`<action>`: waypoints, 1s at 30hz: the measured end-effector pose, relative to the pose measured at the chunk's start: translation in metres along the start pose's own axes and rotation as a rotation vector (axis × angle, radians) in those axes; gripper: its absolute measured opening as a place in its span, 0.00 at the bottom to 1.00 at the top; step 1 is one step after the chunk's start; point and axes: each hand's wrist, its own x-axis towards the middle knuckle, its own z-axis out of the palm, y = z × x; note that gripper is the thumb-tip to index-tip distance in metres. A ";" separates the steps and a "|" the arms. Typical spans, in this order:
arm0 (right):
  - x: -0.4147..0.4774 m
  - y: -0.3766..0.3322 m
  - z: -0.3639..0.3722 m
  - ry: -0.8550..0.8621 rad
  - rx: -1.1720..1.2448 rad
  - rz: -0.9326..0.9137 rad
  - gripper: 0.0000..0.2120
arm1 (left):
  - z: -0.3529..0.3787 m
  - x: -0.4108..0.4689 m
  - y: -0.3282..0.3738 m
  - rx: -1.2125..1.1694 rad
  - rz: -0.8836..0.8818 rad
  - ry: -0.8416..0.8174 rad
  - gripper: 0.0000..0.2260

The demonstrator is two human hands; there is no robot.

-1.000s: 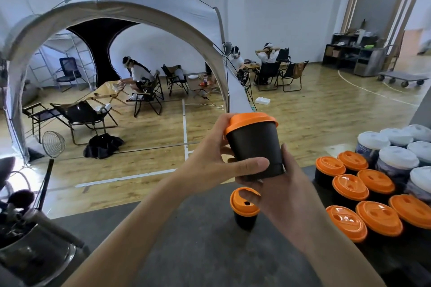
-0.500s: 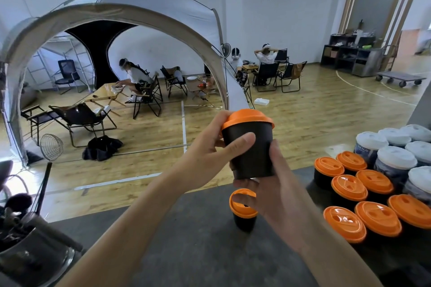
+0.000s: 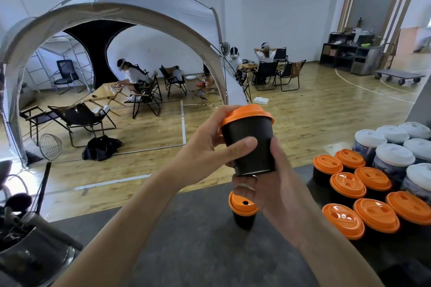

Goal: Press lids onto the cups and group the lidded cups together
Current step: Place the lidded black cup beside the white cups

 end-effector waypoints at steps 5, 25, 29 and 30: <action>0.001 0.002 -0.003 0.015 0.021 0.020 0.34 | 0.003 0.001 -0.001 0.061 0.035 0.038 0.23; 0.003 0.002 -0.002 0.026 0.018 -0.048 0.32 | 0.000 0.001 0.001 0.029 0.051 0.007 0.24; 0.003 0.004 -0.007 0.013 -0.012 -0.040 0.34 | -0.002 0.000 -0.002 0.037 0.062 0.006 0.25; 0.004 0.005 -0.007 0.015 -0.022 -0.053 0.34 | -0.001 0.001 -0.003 0.052 0.070 0.016 0.24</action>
